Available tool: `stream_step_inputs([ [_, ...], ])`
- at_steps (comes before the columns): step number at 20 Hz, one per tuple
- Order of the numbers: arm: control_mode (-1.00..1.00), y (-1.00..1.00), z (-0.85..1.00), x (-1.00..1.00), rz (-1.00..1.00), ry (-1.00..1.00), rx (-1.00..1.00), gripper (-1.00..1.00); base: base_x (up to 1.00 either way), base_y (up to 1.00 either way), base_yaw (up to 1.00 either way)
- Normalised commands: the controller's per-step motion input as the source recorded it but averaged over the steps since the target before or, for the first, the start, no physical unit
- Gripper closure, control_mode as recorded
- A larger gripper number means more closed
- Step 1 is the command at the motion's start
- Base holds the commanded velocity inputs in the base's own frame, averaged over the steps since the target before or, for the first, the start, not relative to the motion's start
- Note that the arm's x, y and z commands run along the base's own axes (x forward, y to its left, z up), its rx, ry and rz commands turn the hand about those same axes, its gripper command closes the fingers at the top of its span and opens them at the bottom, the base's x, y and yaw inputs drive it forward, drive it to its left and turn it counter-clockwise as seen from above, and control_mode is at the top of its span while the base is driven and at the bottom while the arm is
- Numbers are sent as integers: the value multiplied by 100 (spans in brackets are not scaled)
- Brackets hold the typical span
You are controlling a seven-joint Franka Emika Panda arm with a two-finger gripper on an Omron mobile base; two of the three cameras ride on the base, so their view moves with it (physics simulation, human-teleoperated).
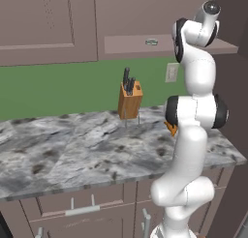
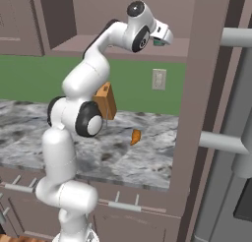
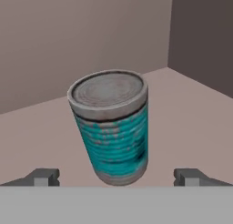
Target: Restock the canned food cabinet by taking the new fresh canned food from the counter and placing it in the cabinet. Then, take the old canned food from the cabinet and place it on the counter.
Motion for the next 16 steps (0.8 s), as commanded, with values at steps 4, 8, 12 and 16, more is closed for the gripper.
stream_step_inputs([
  [4, -100, -4, -7, 27, 0, 0, 0, -100, 0, 0, 0],
  [8, -100, -10, -7, 16, 0, 0, 0, -100, 0, 0, 0],
  [12, -100, -11, -8, 13, 0, 0, 0, 100, 0, 0, 0],
  [16, -100, -10, -12, 19, 0, 0, -1, 100, 0, 0, 0],
])
